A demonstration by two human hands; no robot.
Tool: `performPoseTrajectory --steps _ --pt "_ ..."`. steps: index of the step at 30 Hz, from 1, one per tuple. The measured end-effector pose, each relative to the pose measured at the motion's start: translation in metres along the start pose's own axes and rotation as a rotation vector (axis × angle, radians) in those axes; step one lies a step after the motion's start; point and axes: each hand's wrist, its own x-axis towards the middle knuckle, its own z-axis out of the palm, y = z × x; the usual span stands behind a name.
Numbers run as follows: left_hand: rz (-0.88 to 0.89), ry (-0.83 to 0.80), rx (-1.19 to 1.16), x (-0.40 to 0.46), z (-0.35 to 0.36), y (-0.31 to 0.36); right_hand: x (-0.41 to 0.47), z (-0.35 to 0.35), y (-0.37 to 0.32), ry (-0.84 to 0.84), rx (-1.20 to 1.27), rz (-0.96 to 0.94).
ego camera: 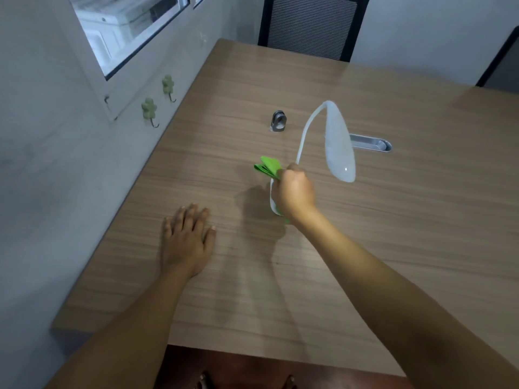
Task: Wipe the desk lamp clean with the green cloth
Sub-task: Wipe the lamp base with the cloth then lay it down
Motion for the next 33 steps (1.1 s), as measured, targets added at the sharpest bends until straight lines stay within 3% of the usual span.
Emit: performPoseTrajectory --steps 4,8,11,13,17,23,29,33 --pt "-0.001 0.001 -0.007 0.000 0.000 0.000 -0.015 0.006 0.050 -0.052 -0.085 -0.242" --pt "-0.007 -0.006 -0.007 0.000 0.000 0.001 -0.042 0.016 0.071 -0.146 -0.007 -0.457" --pt "-0.008 -0.011 0.006 0.001 0.000 0.001 -0.056 0.009 0.080 -0.074 -0.002 -0.579" --pt "-0.005 -0.017 0.013 0.001 0.000 0.001 -0.056 0.001 0.087 0.061 0.096 -0.549" --pt "0.000 -0.024 0.018 0.001 0.000 0.000 -0.033 -0.005 0.098 0.242 0.192 -0.315" --pt "0.003 -0.020 0.018 0.000 0.000 -0.001 -0.027 0.009 0.110 -0.025 0.062 -0.288" --pt "-0.016 -0.041 0.005 0.000 -0.002 0.001 -0.021 0.000 0.130 0.081 -0.026 -0.026" --pt "-0.018 -0.046 0.004 0.000 -0.003 0.001 -0.020 0.007 0.103 0.096 -0.038 -0.163"
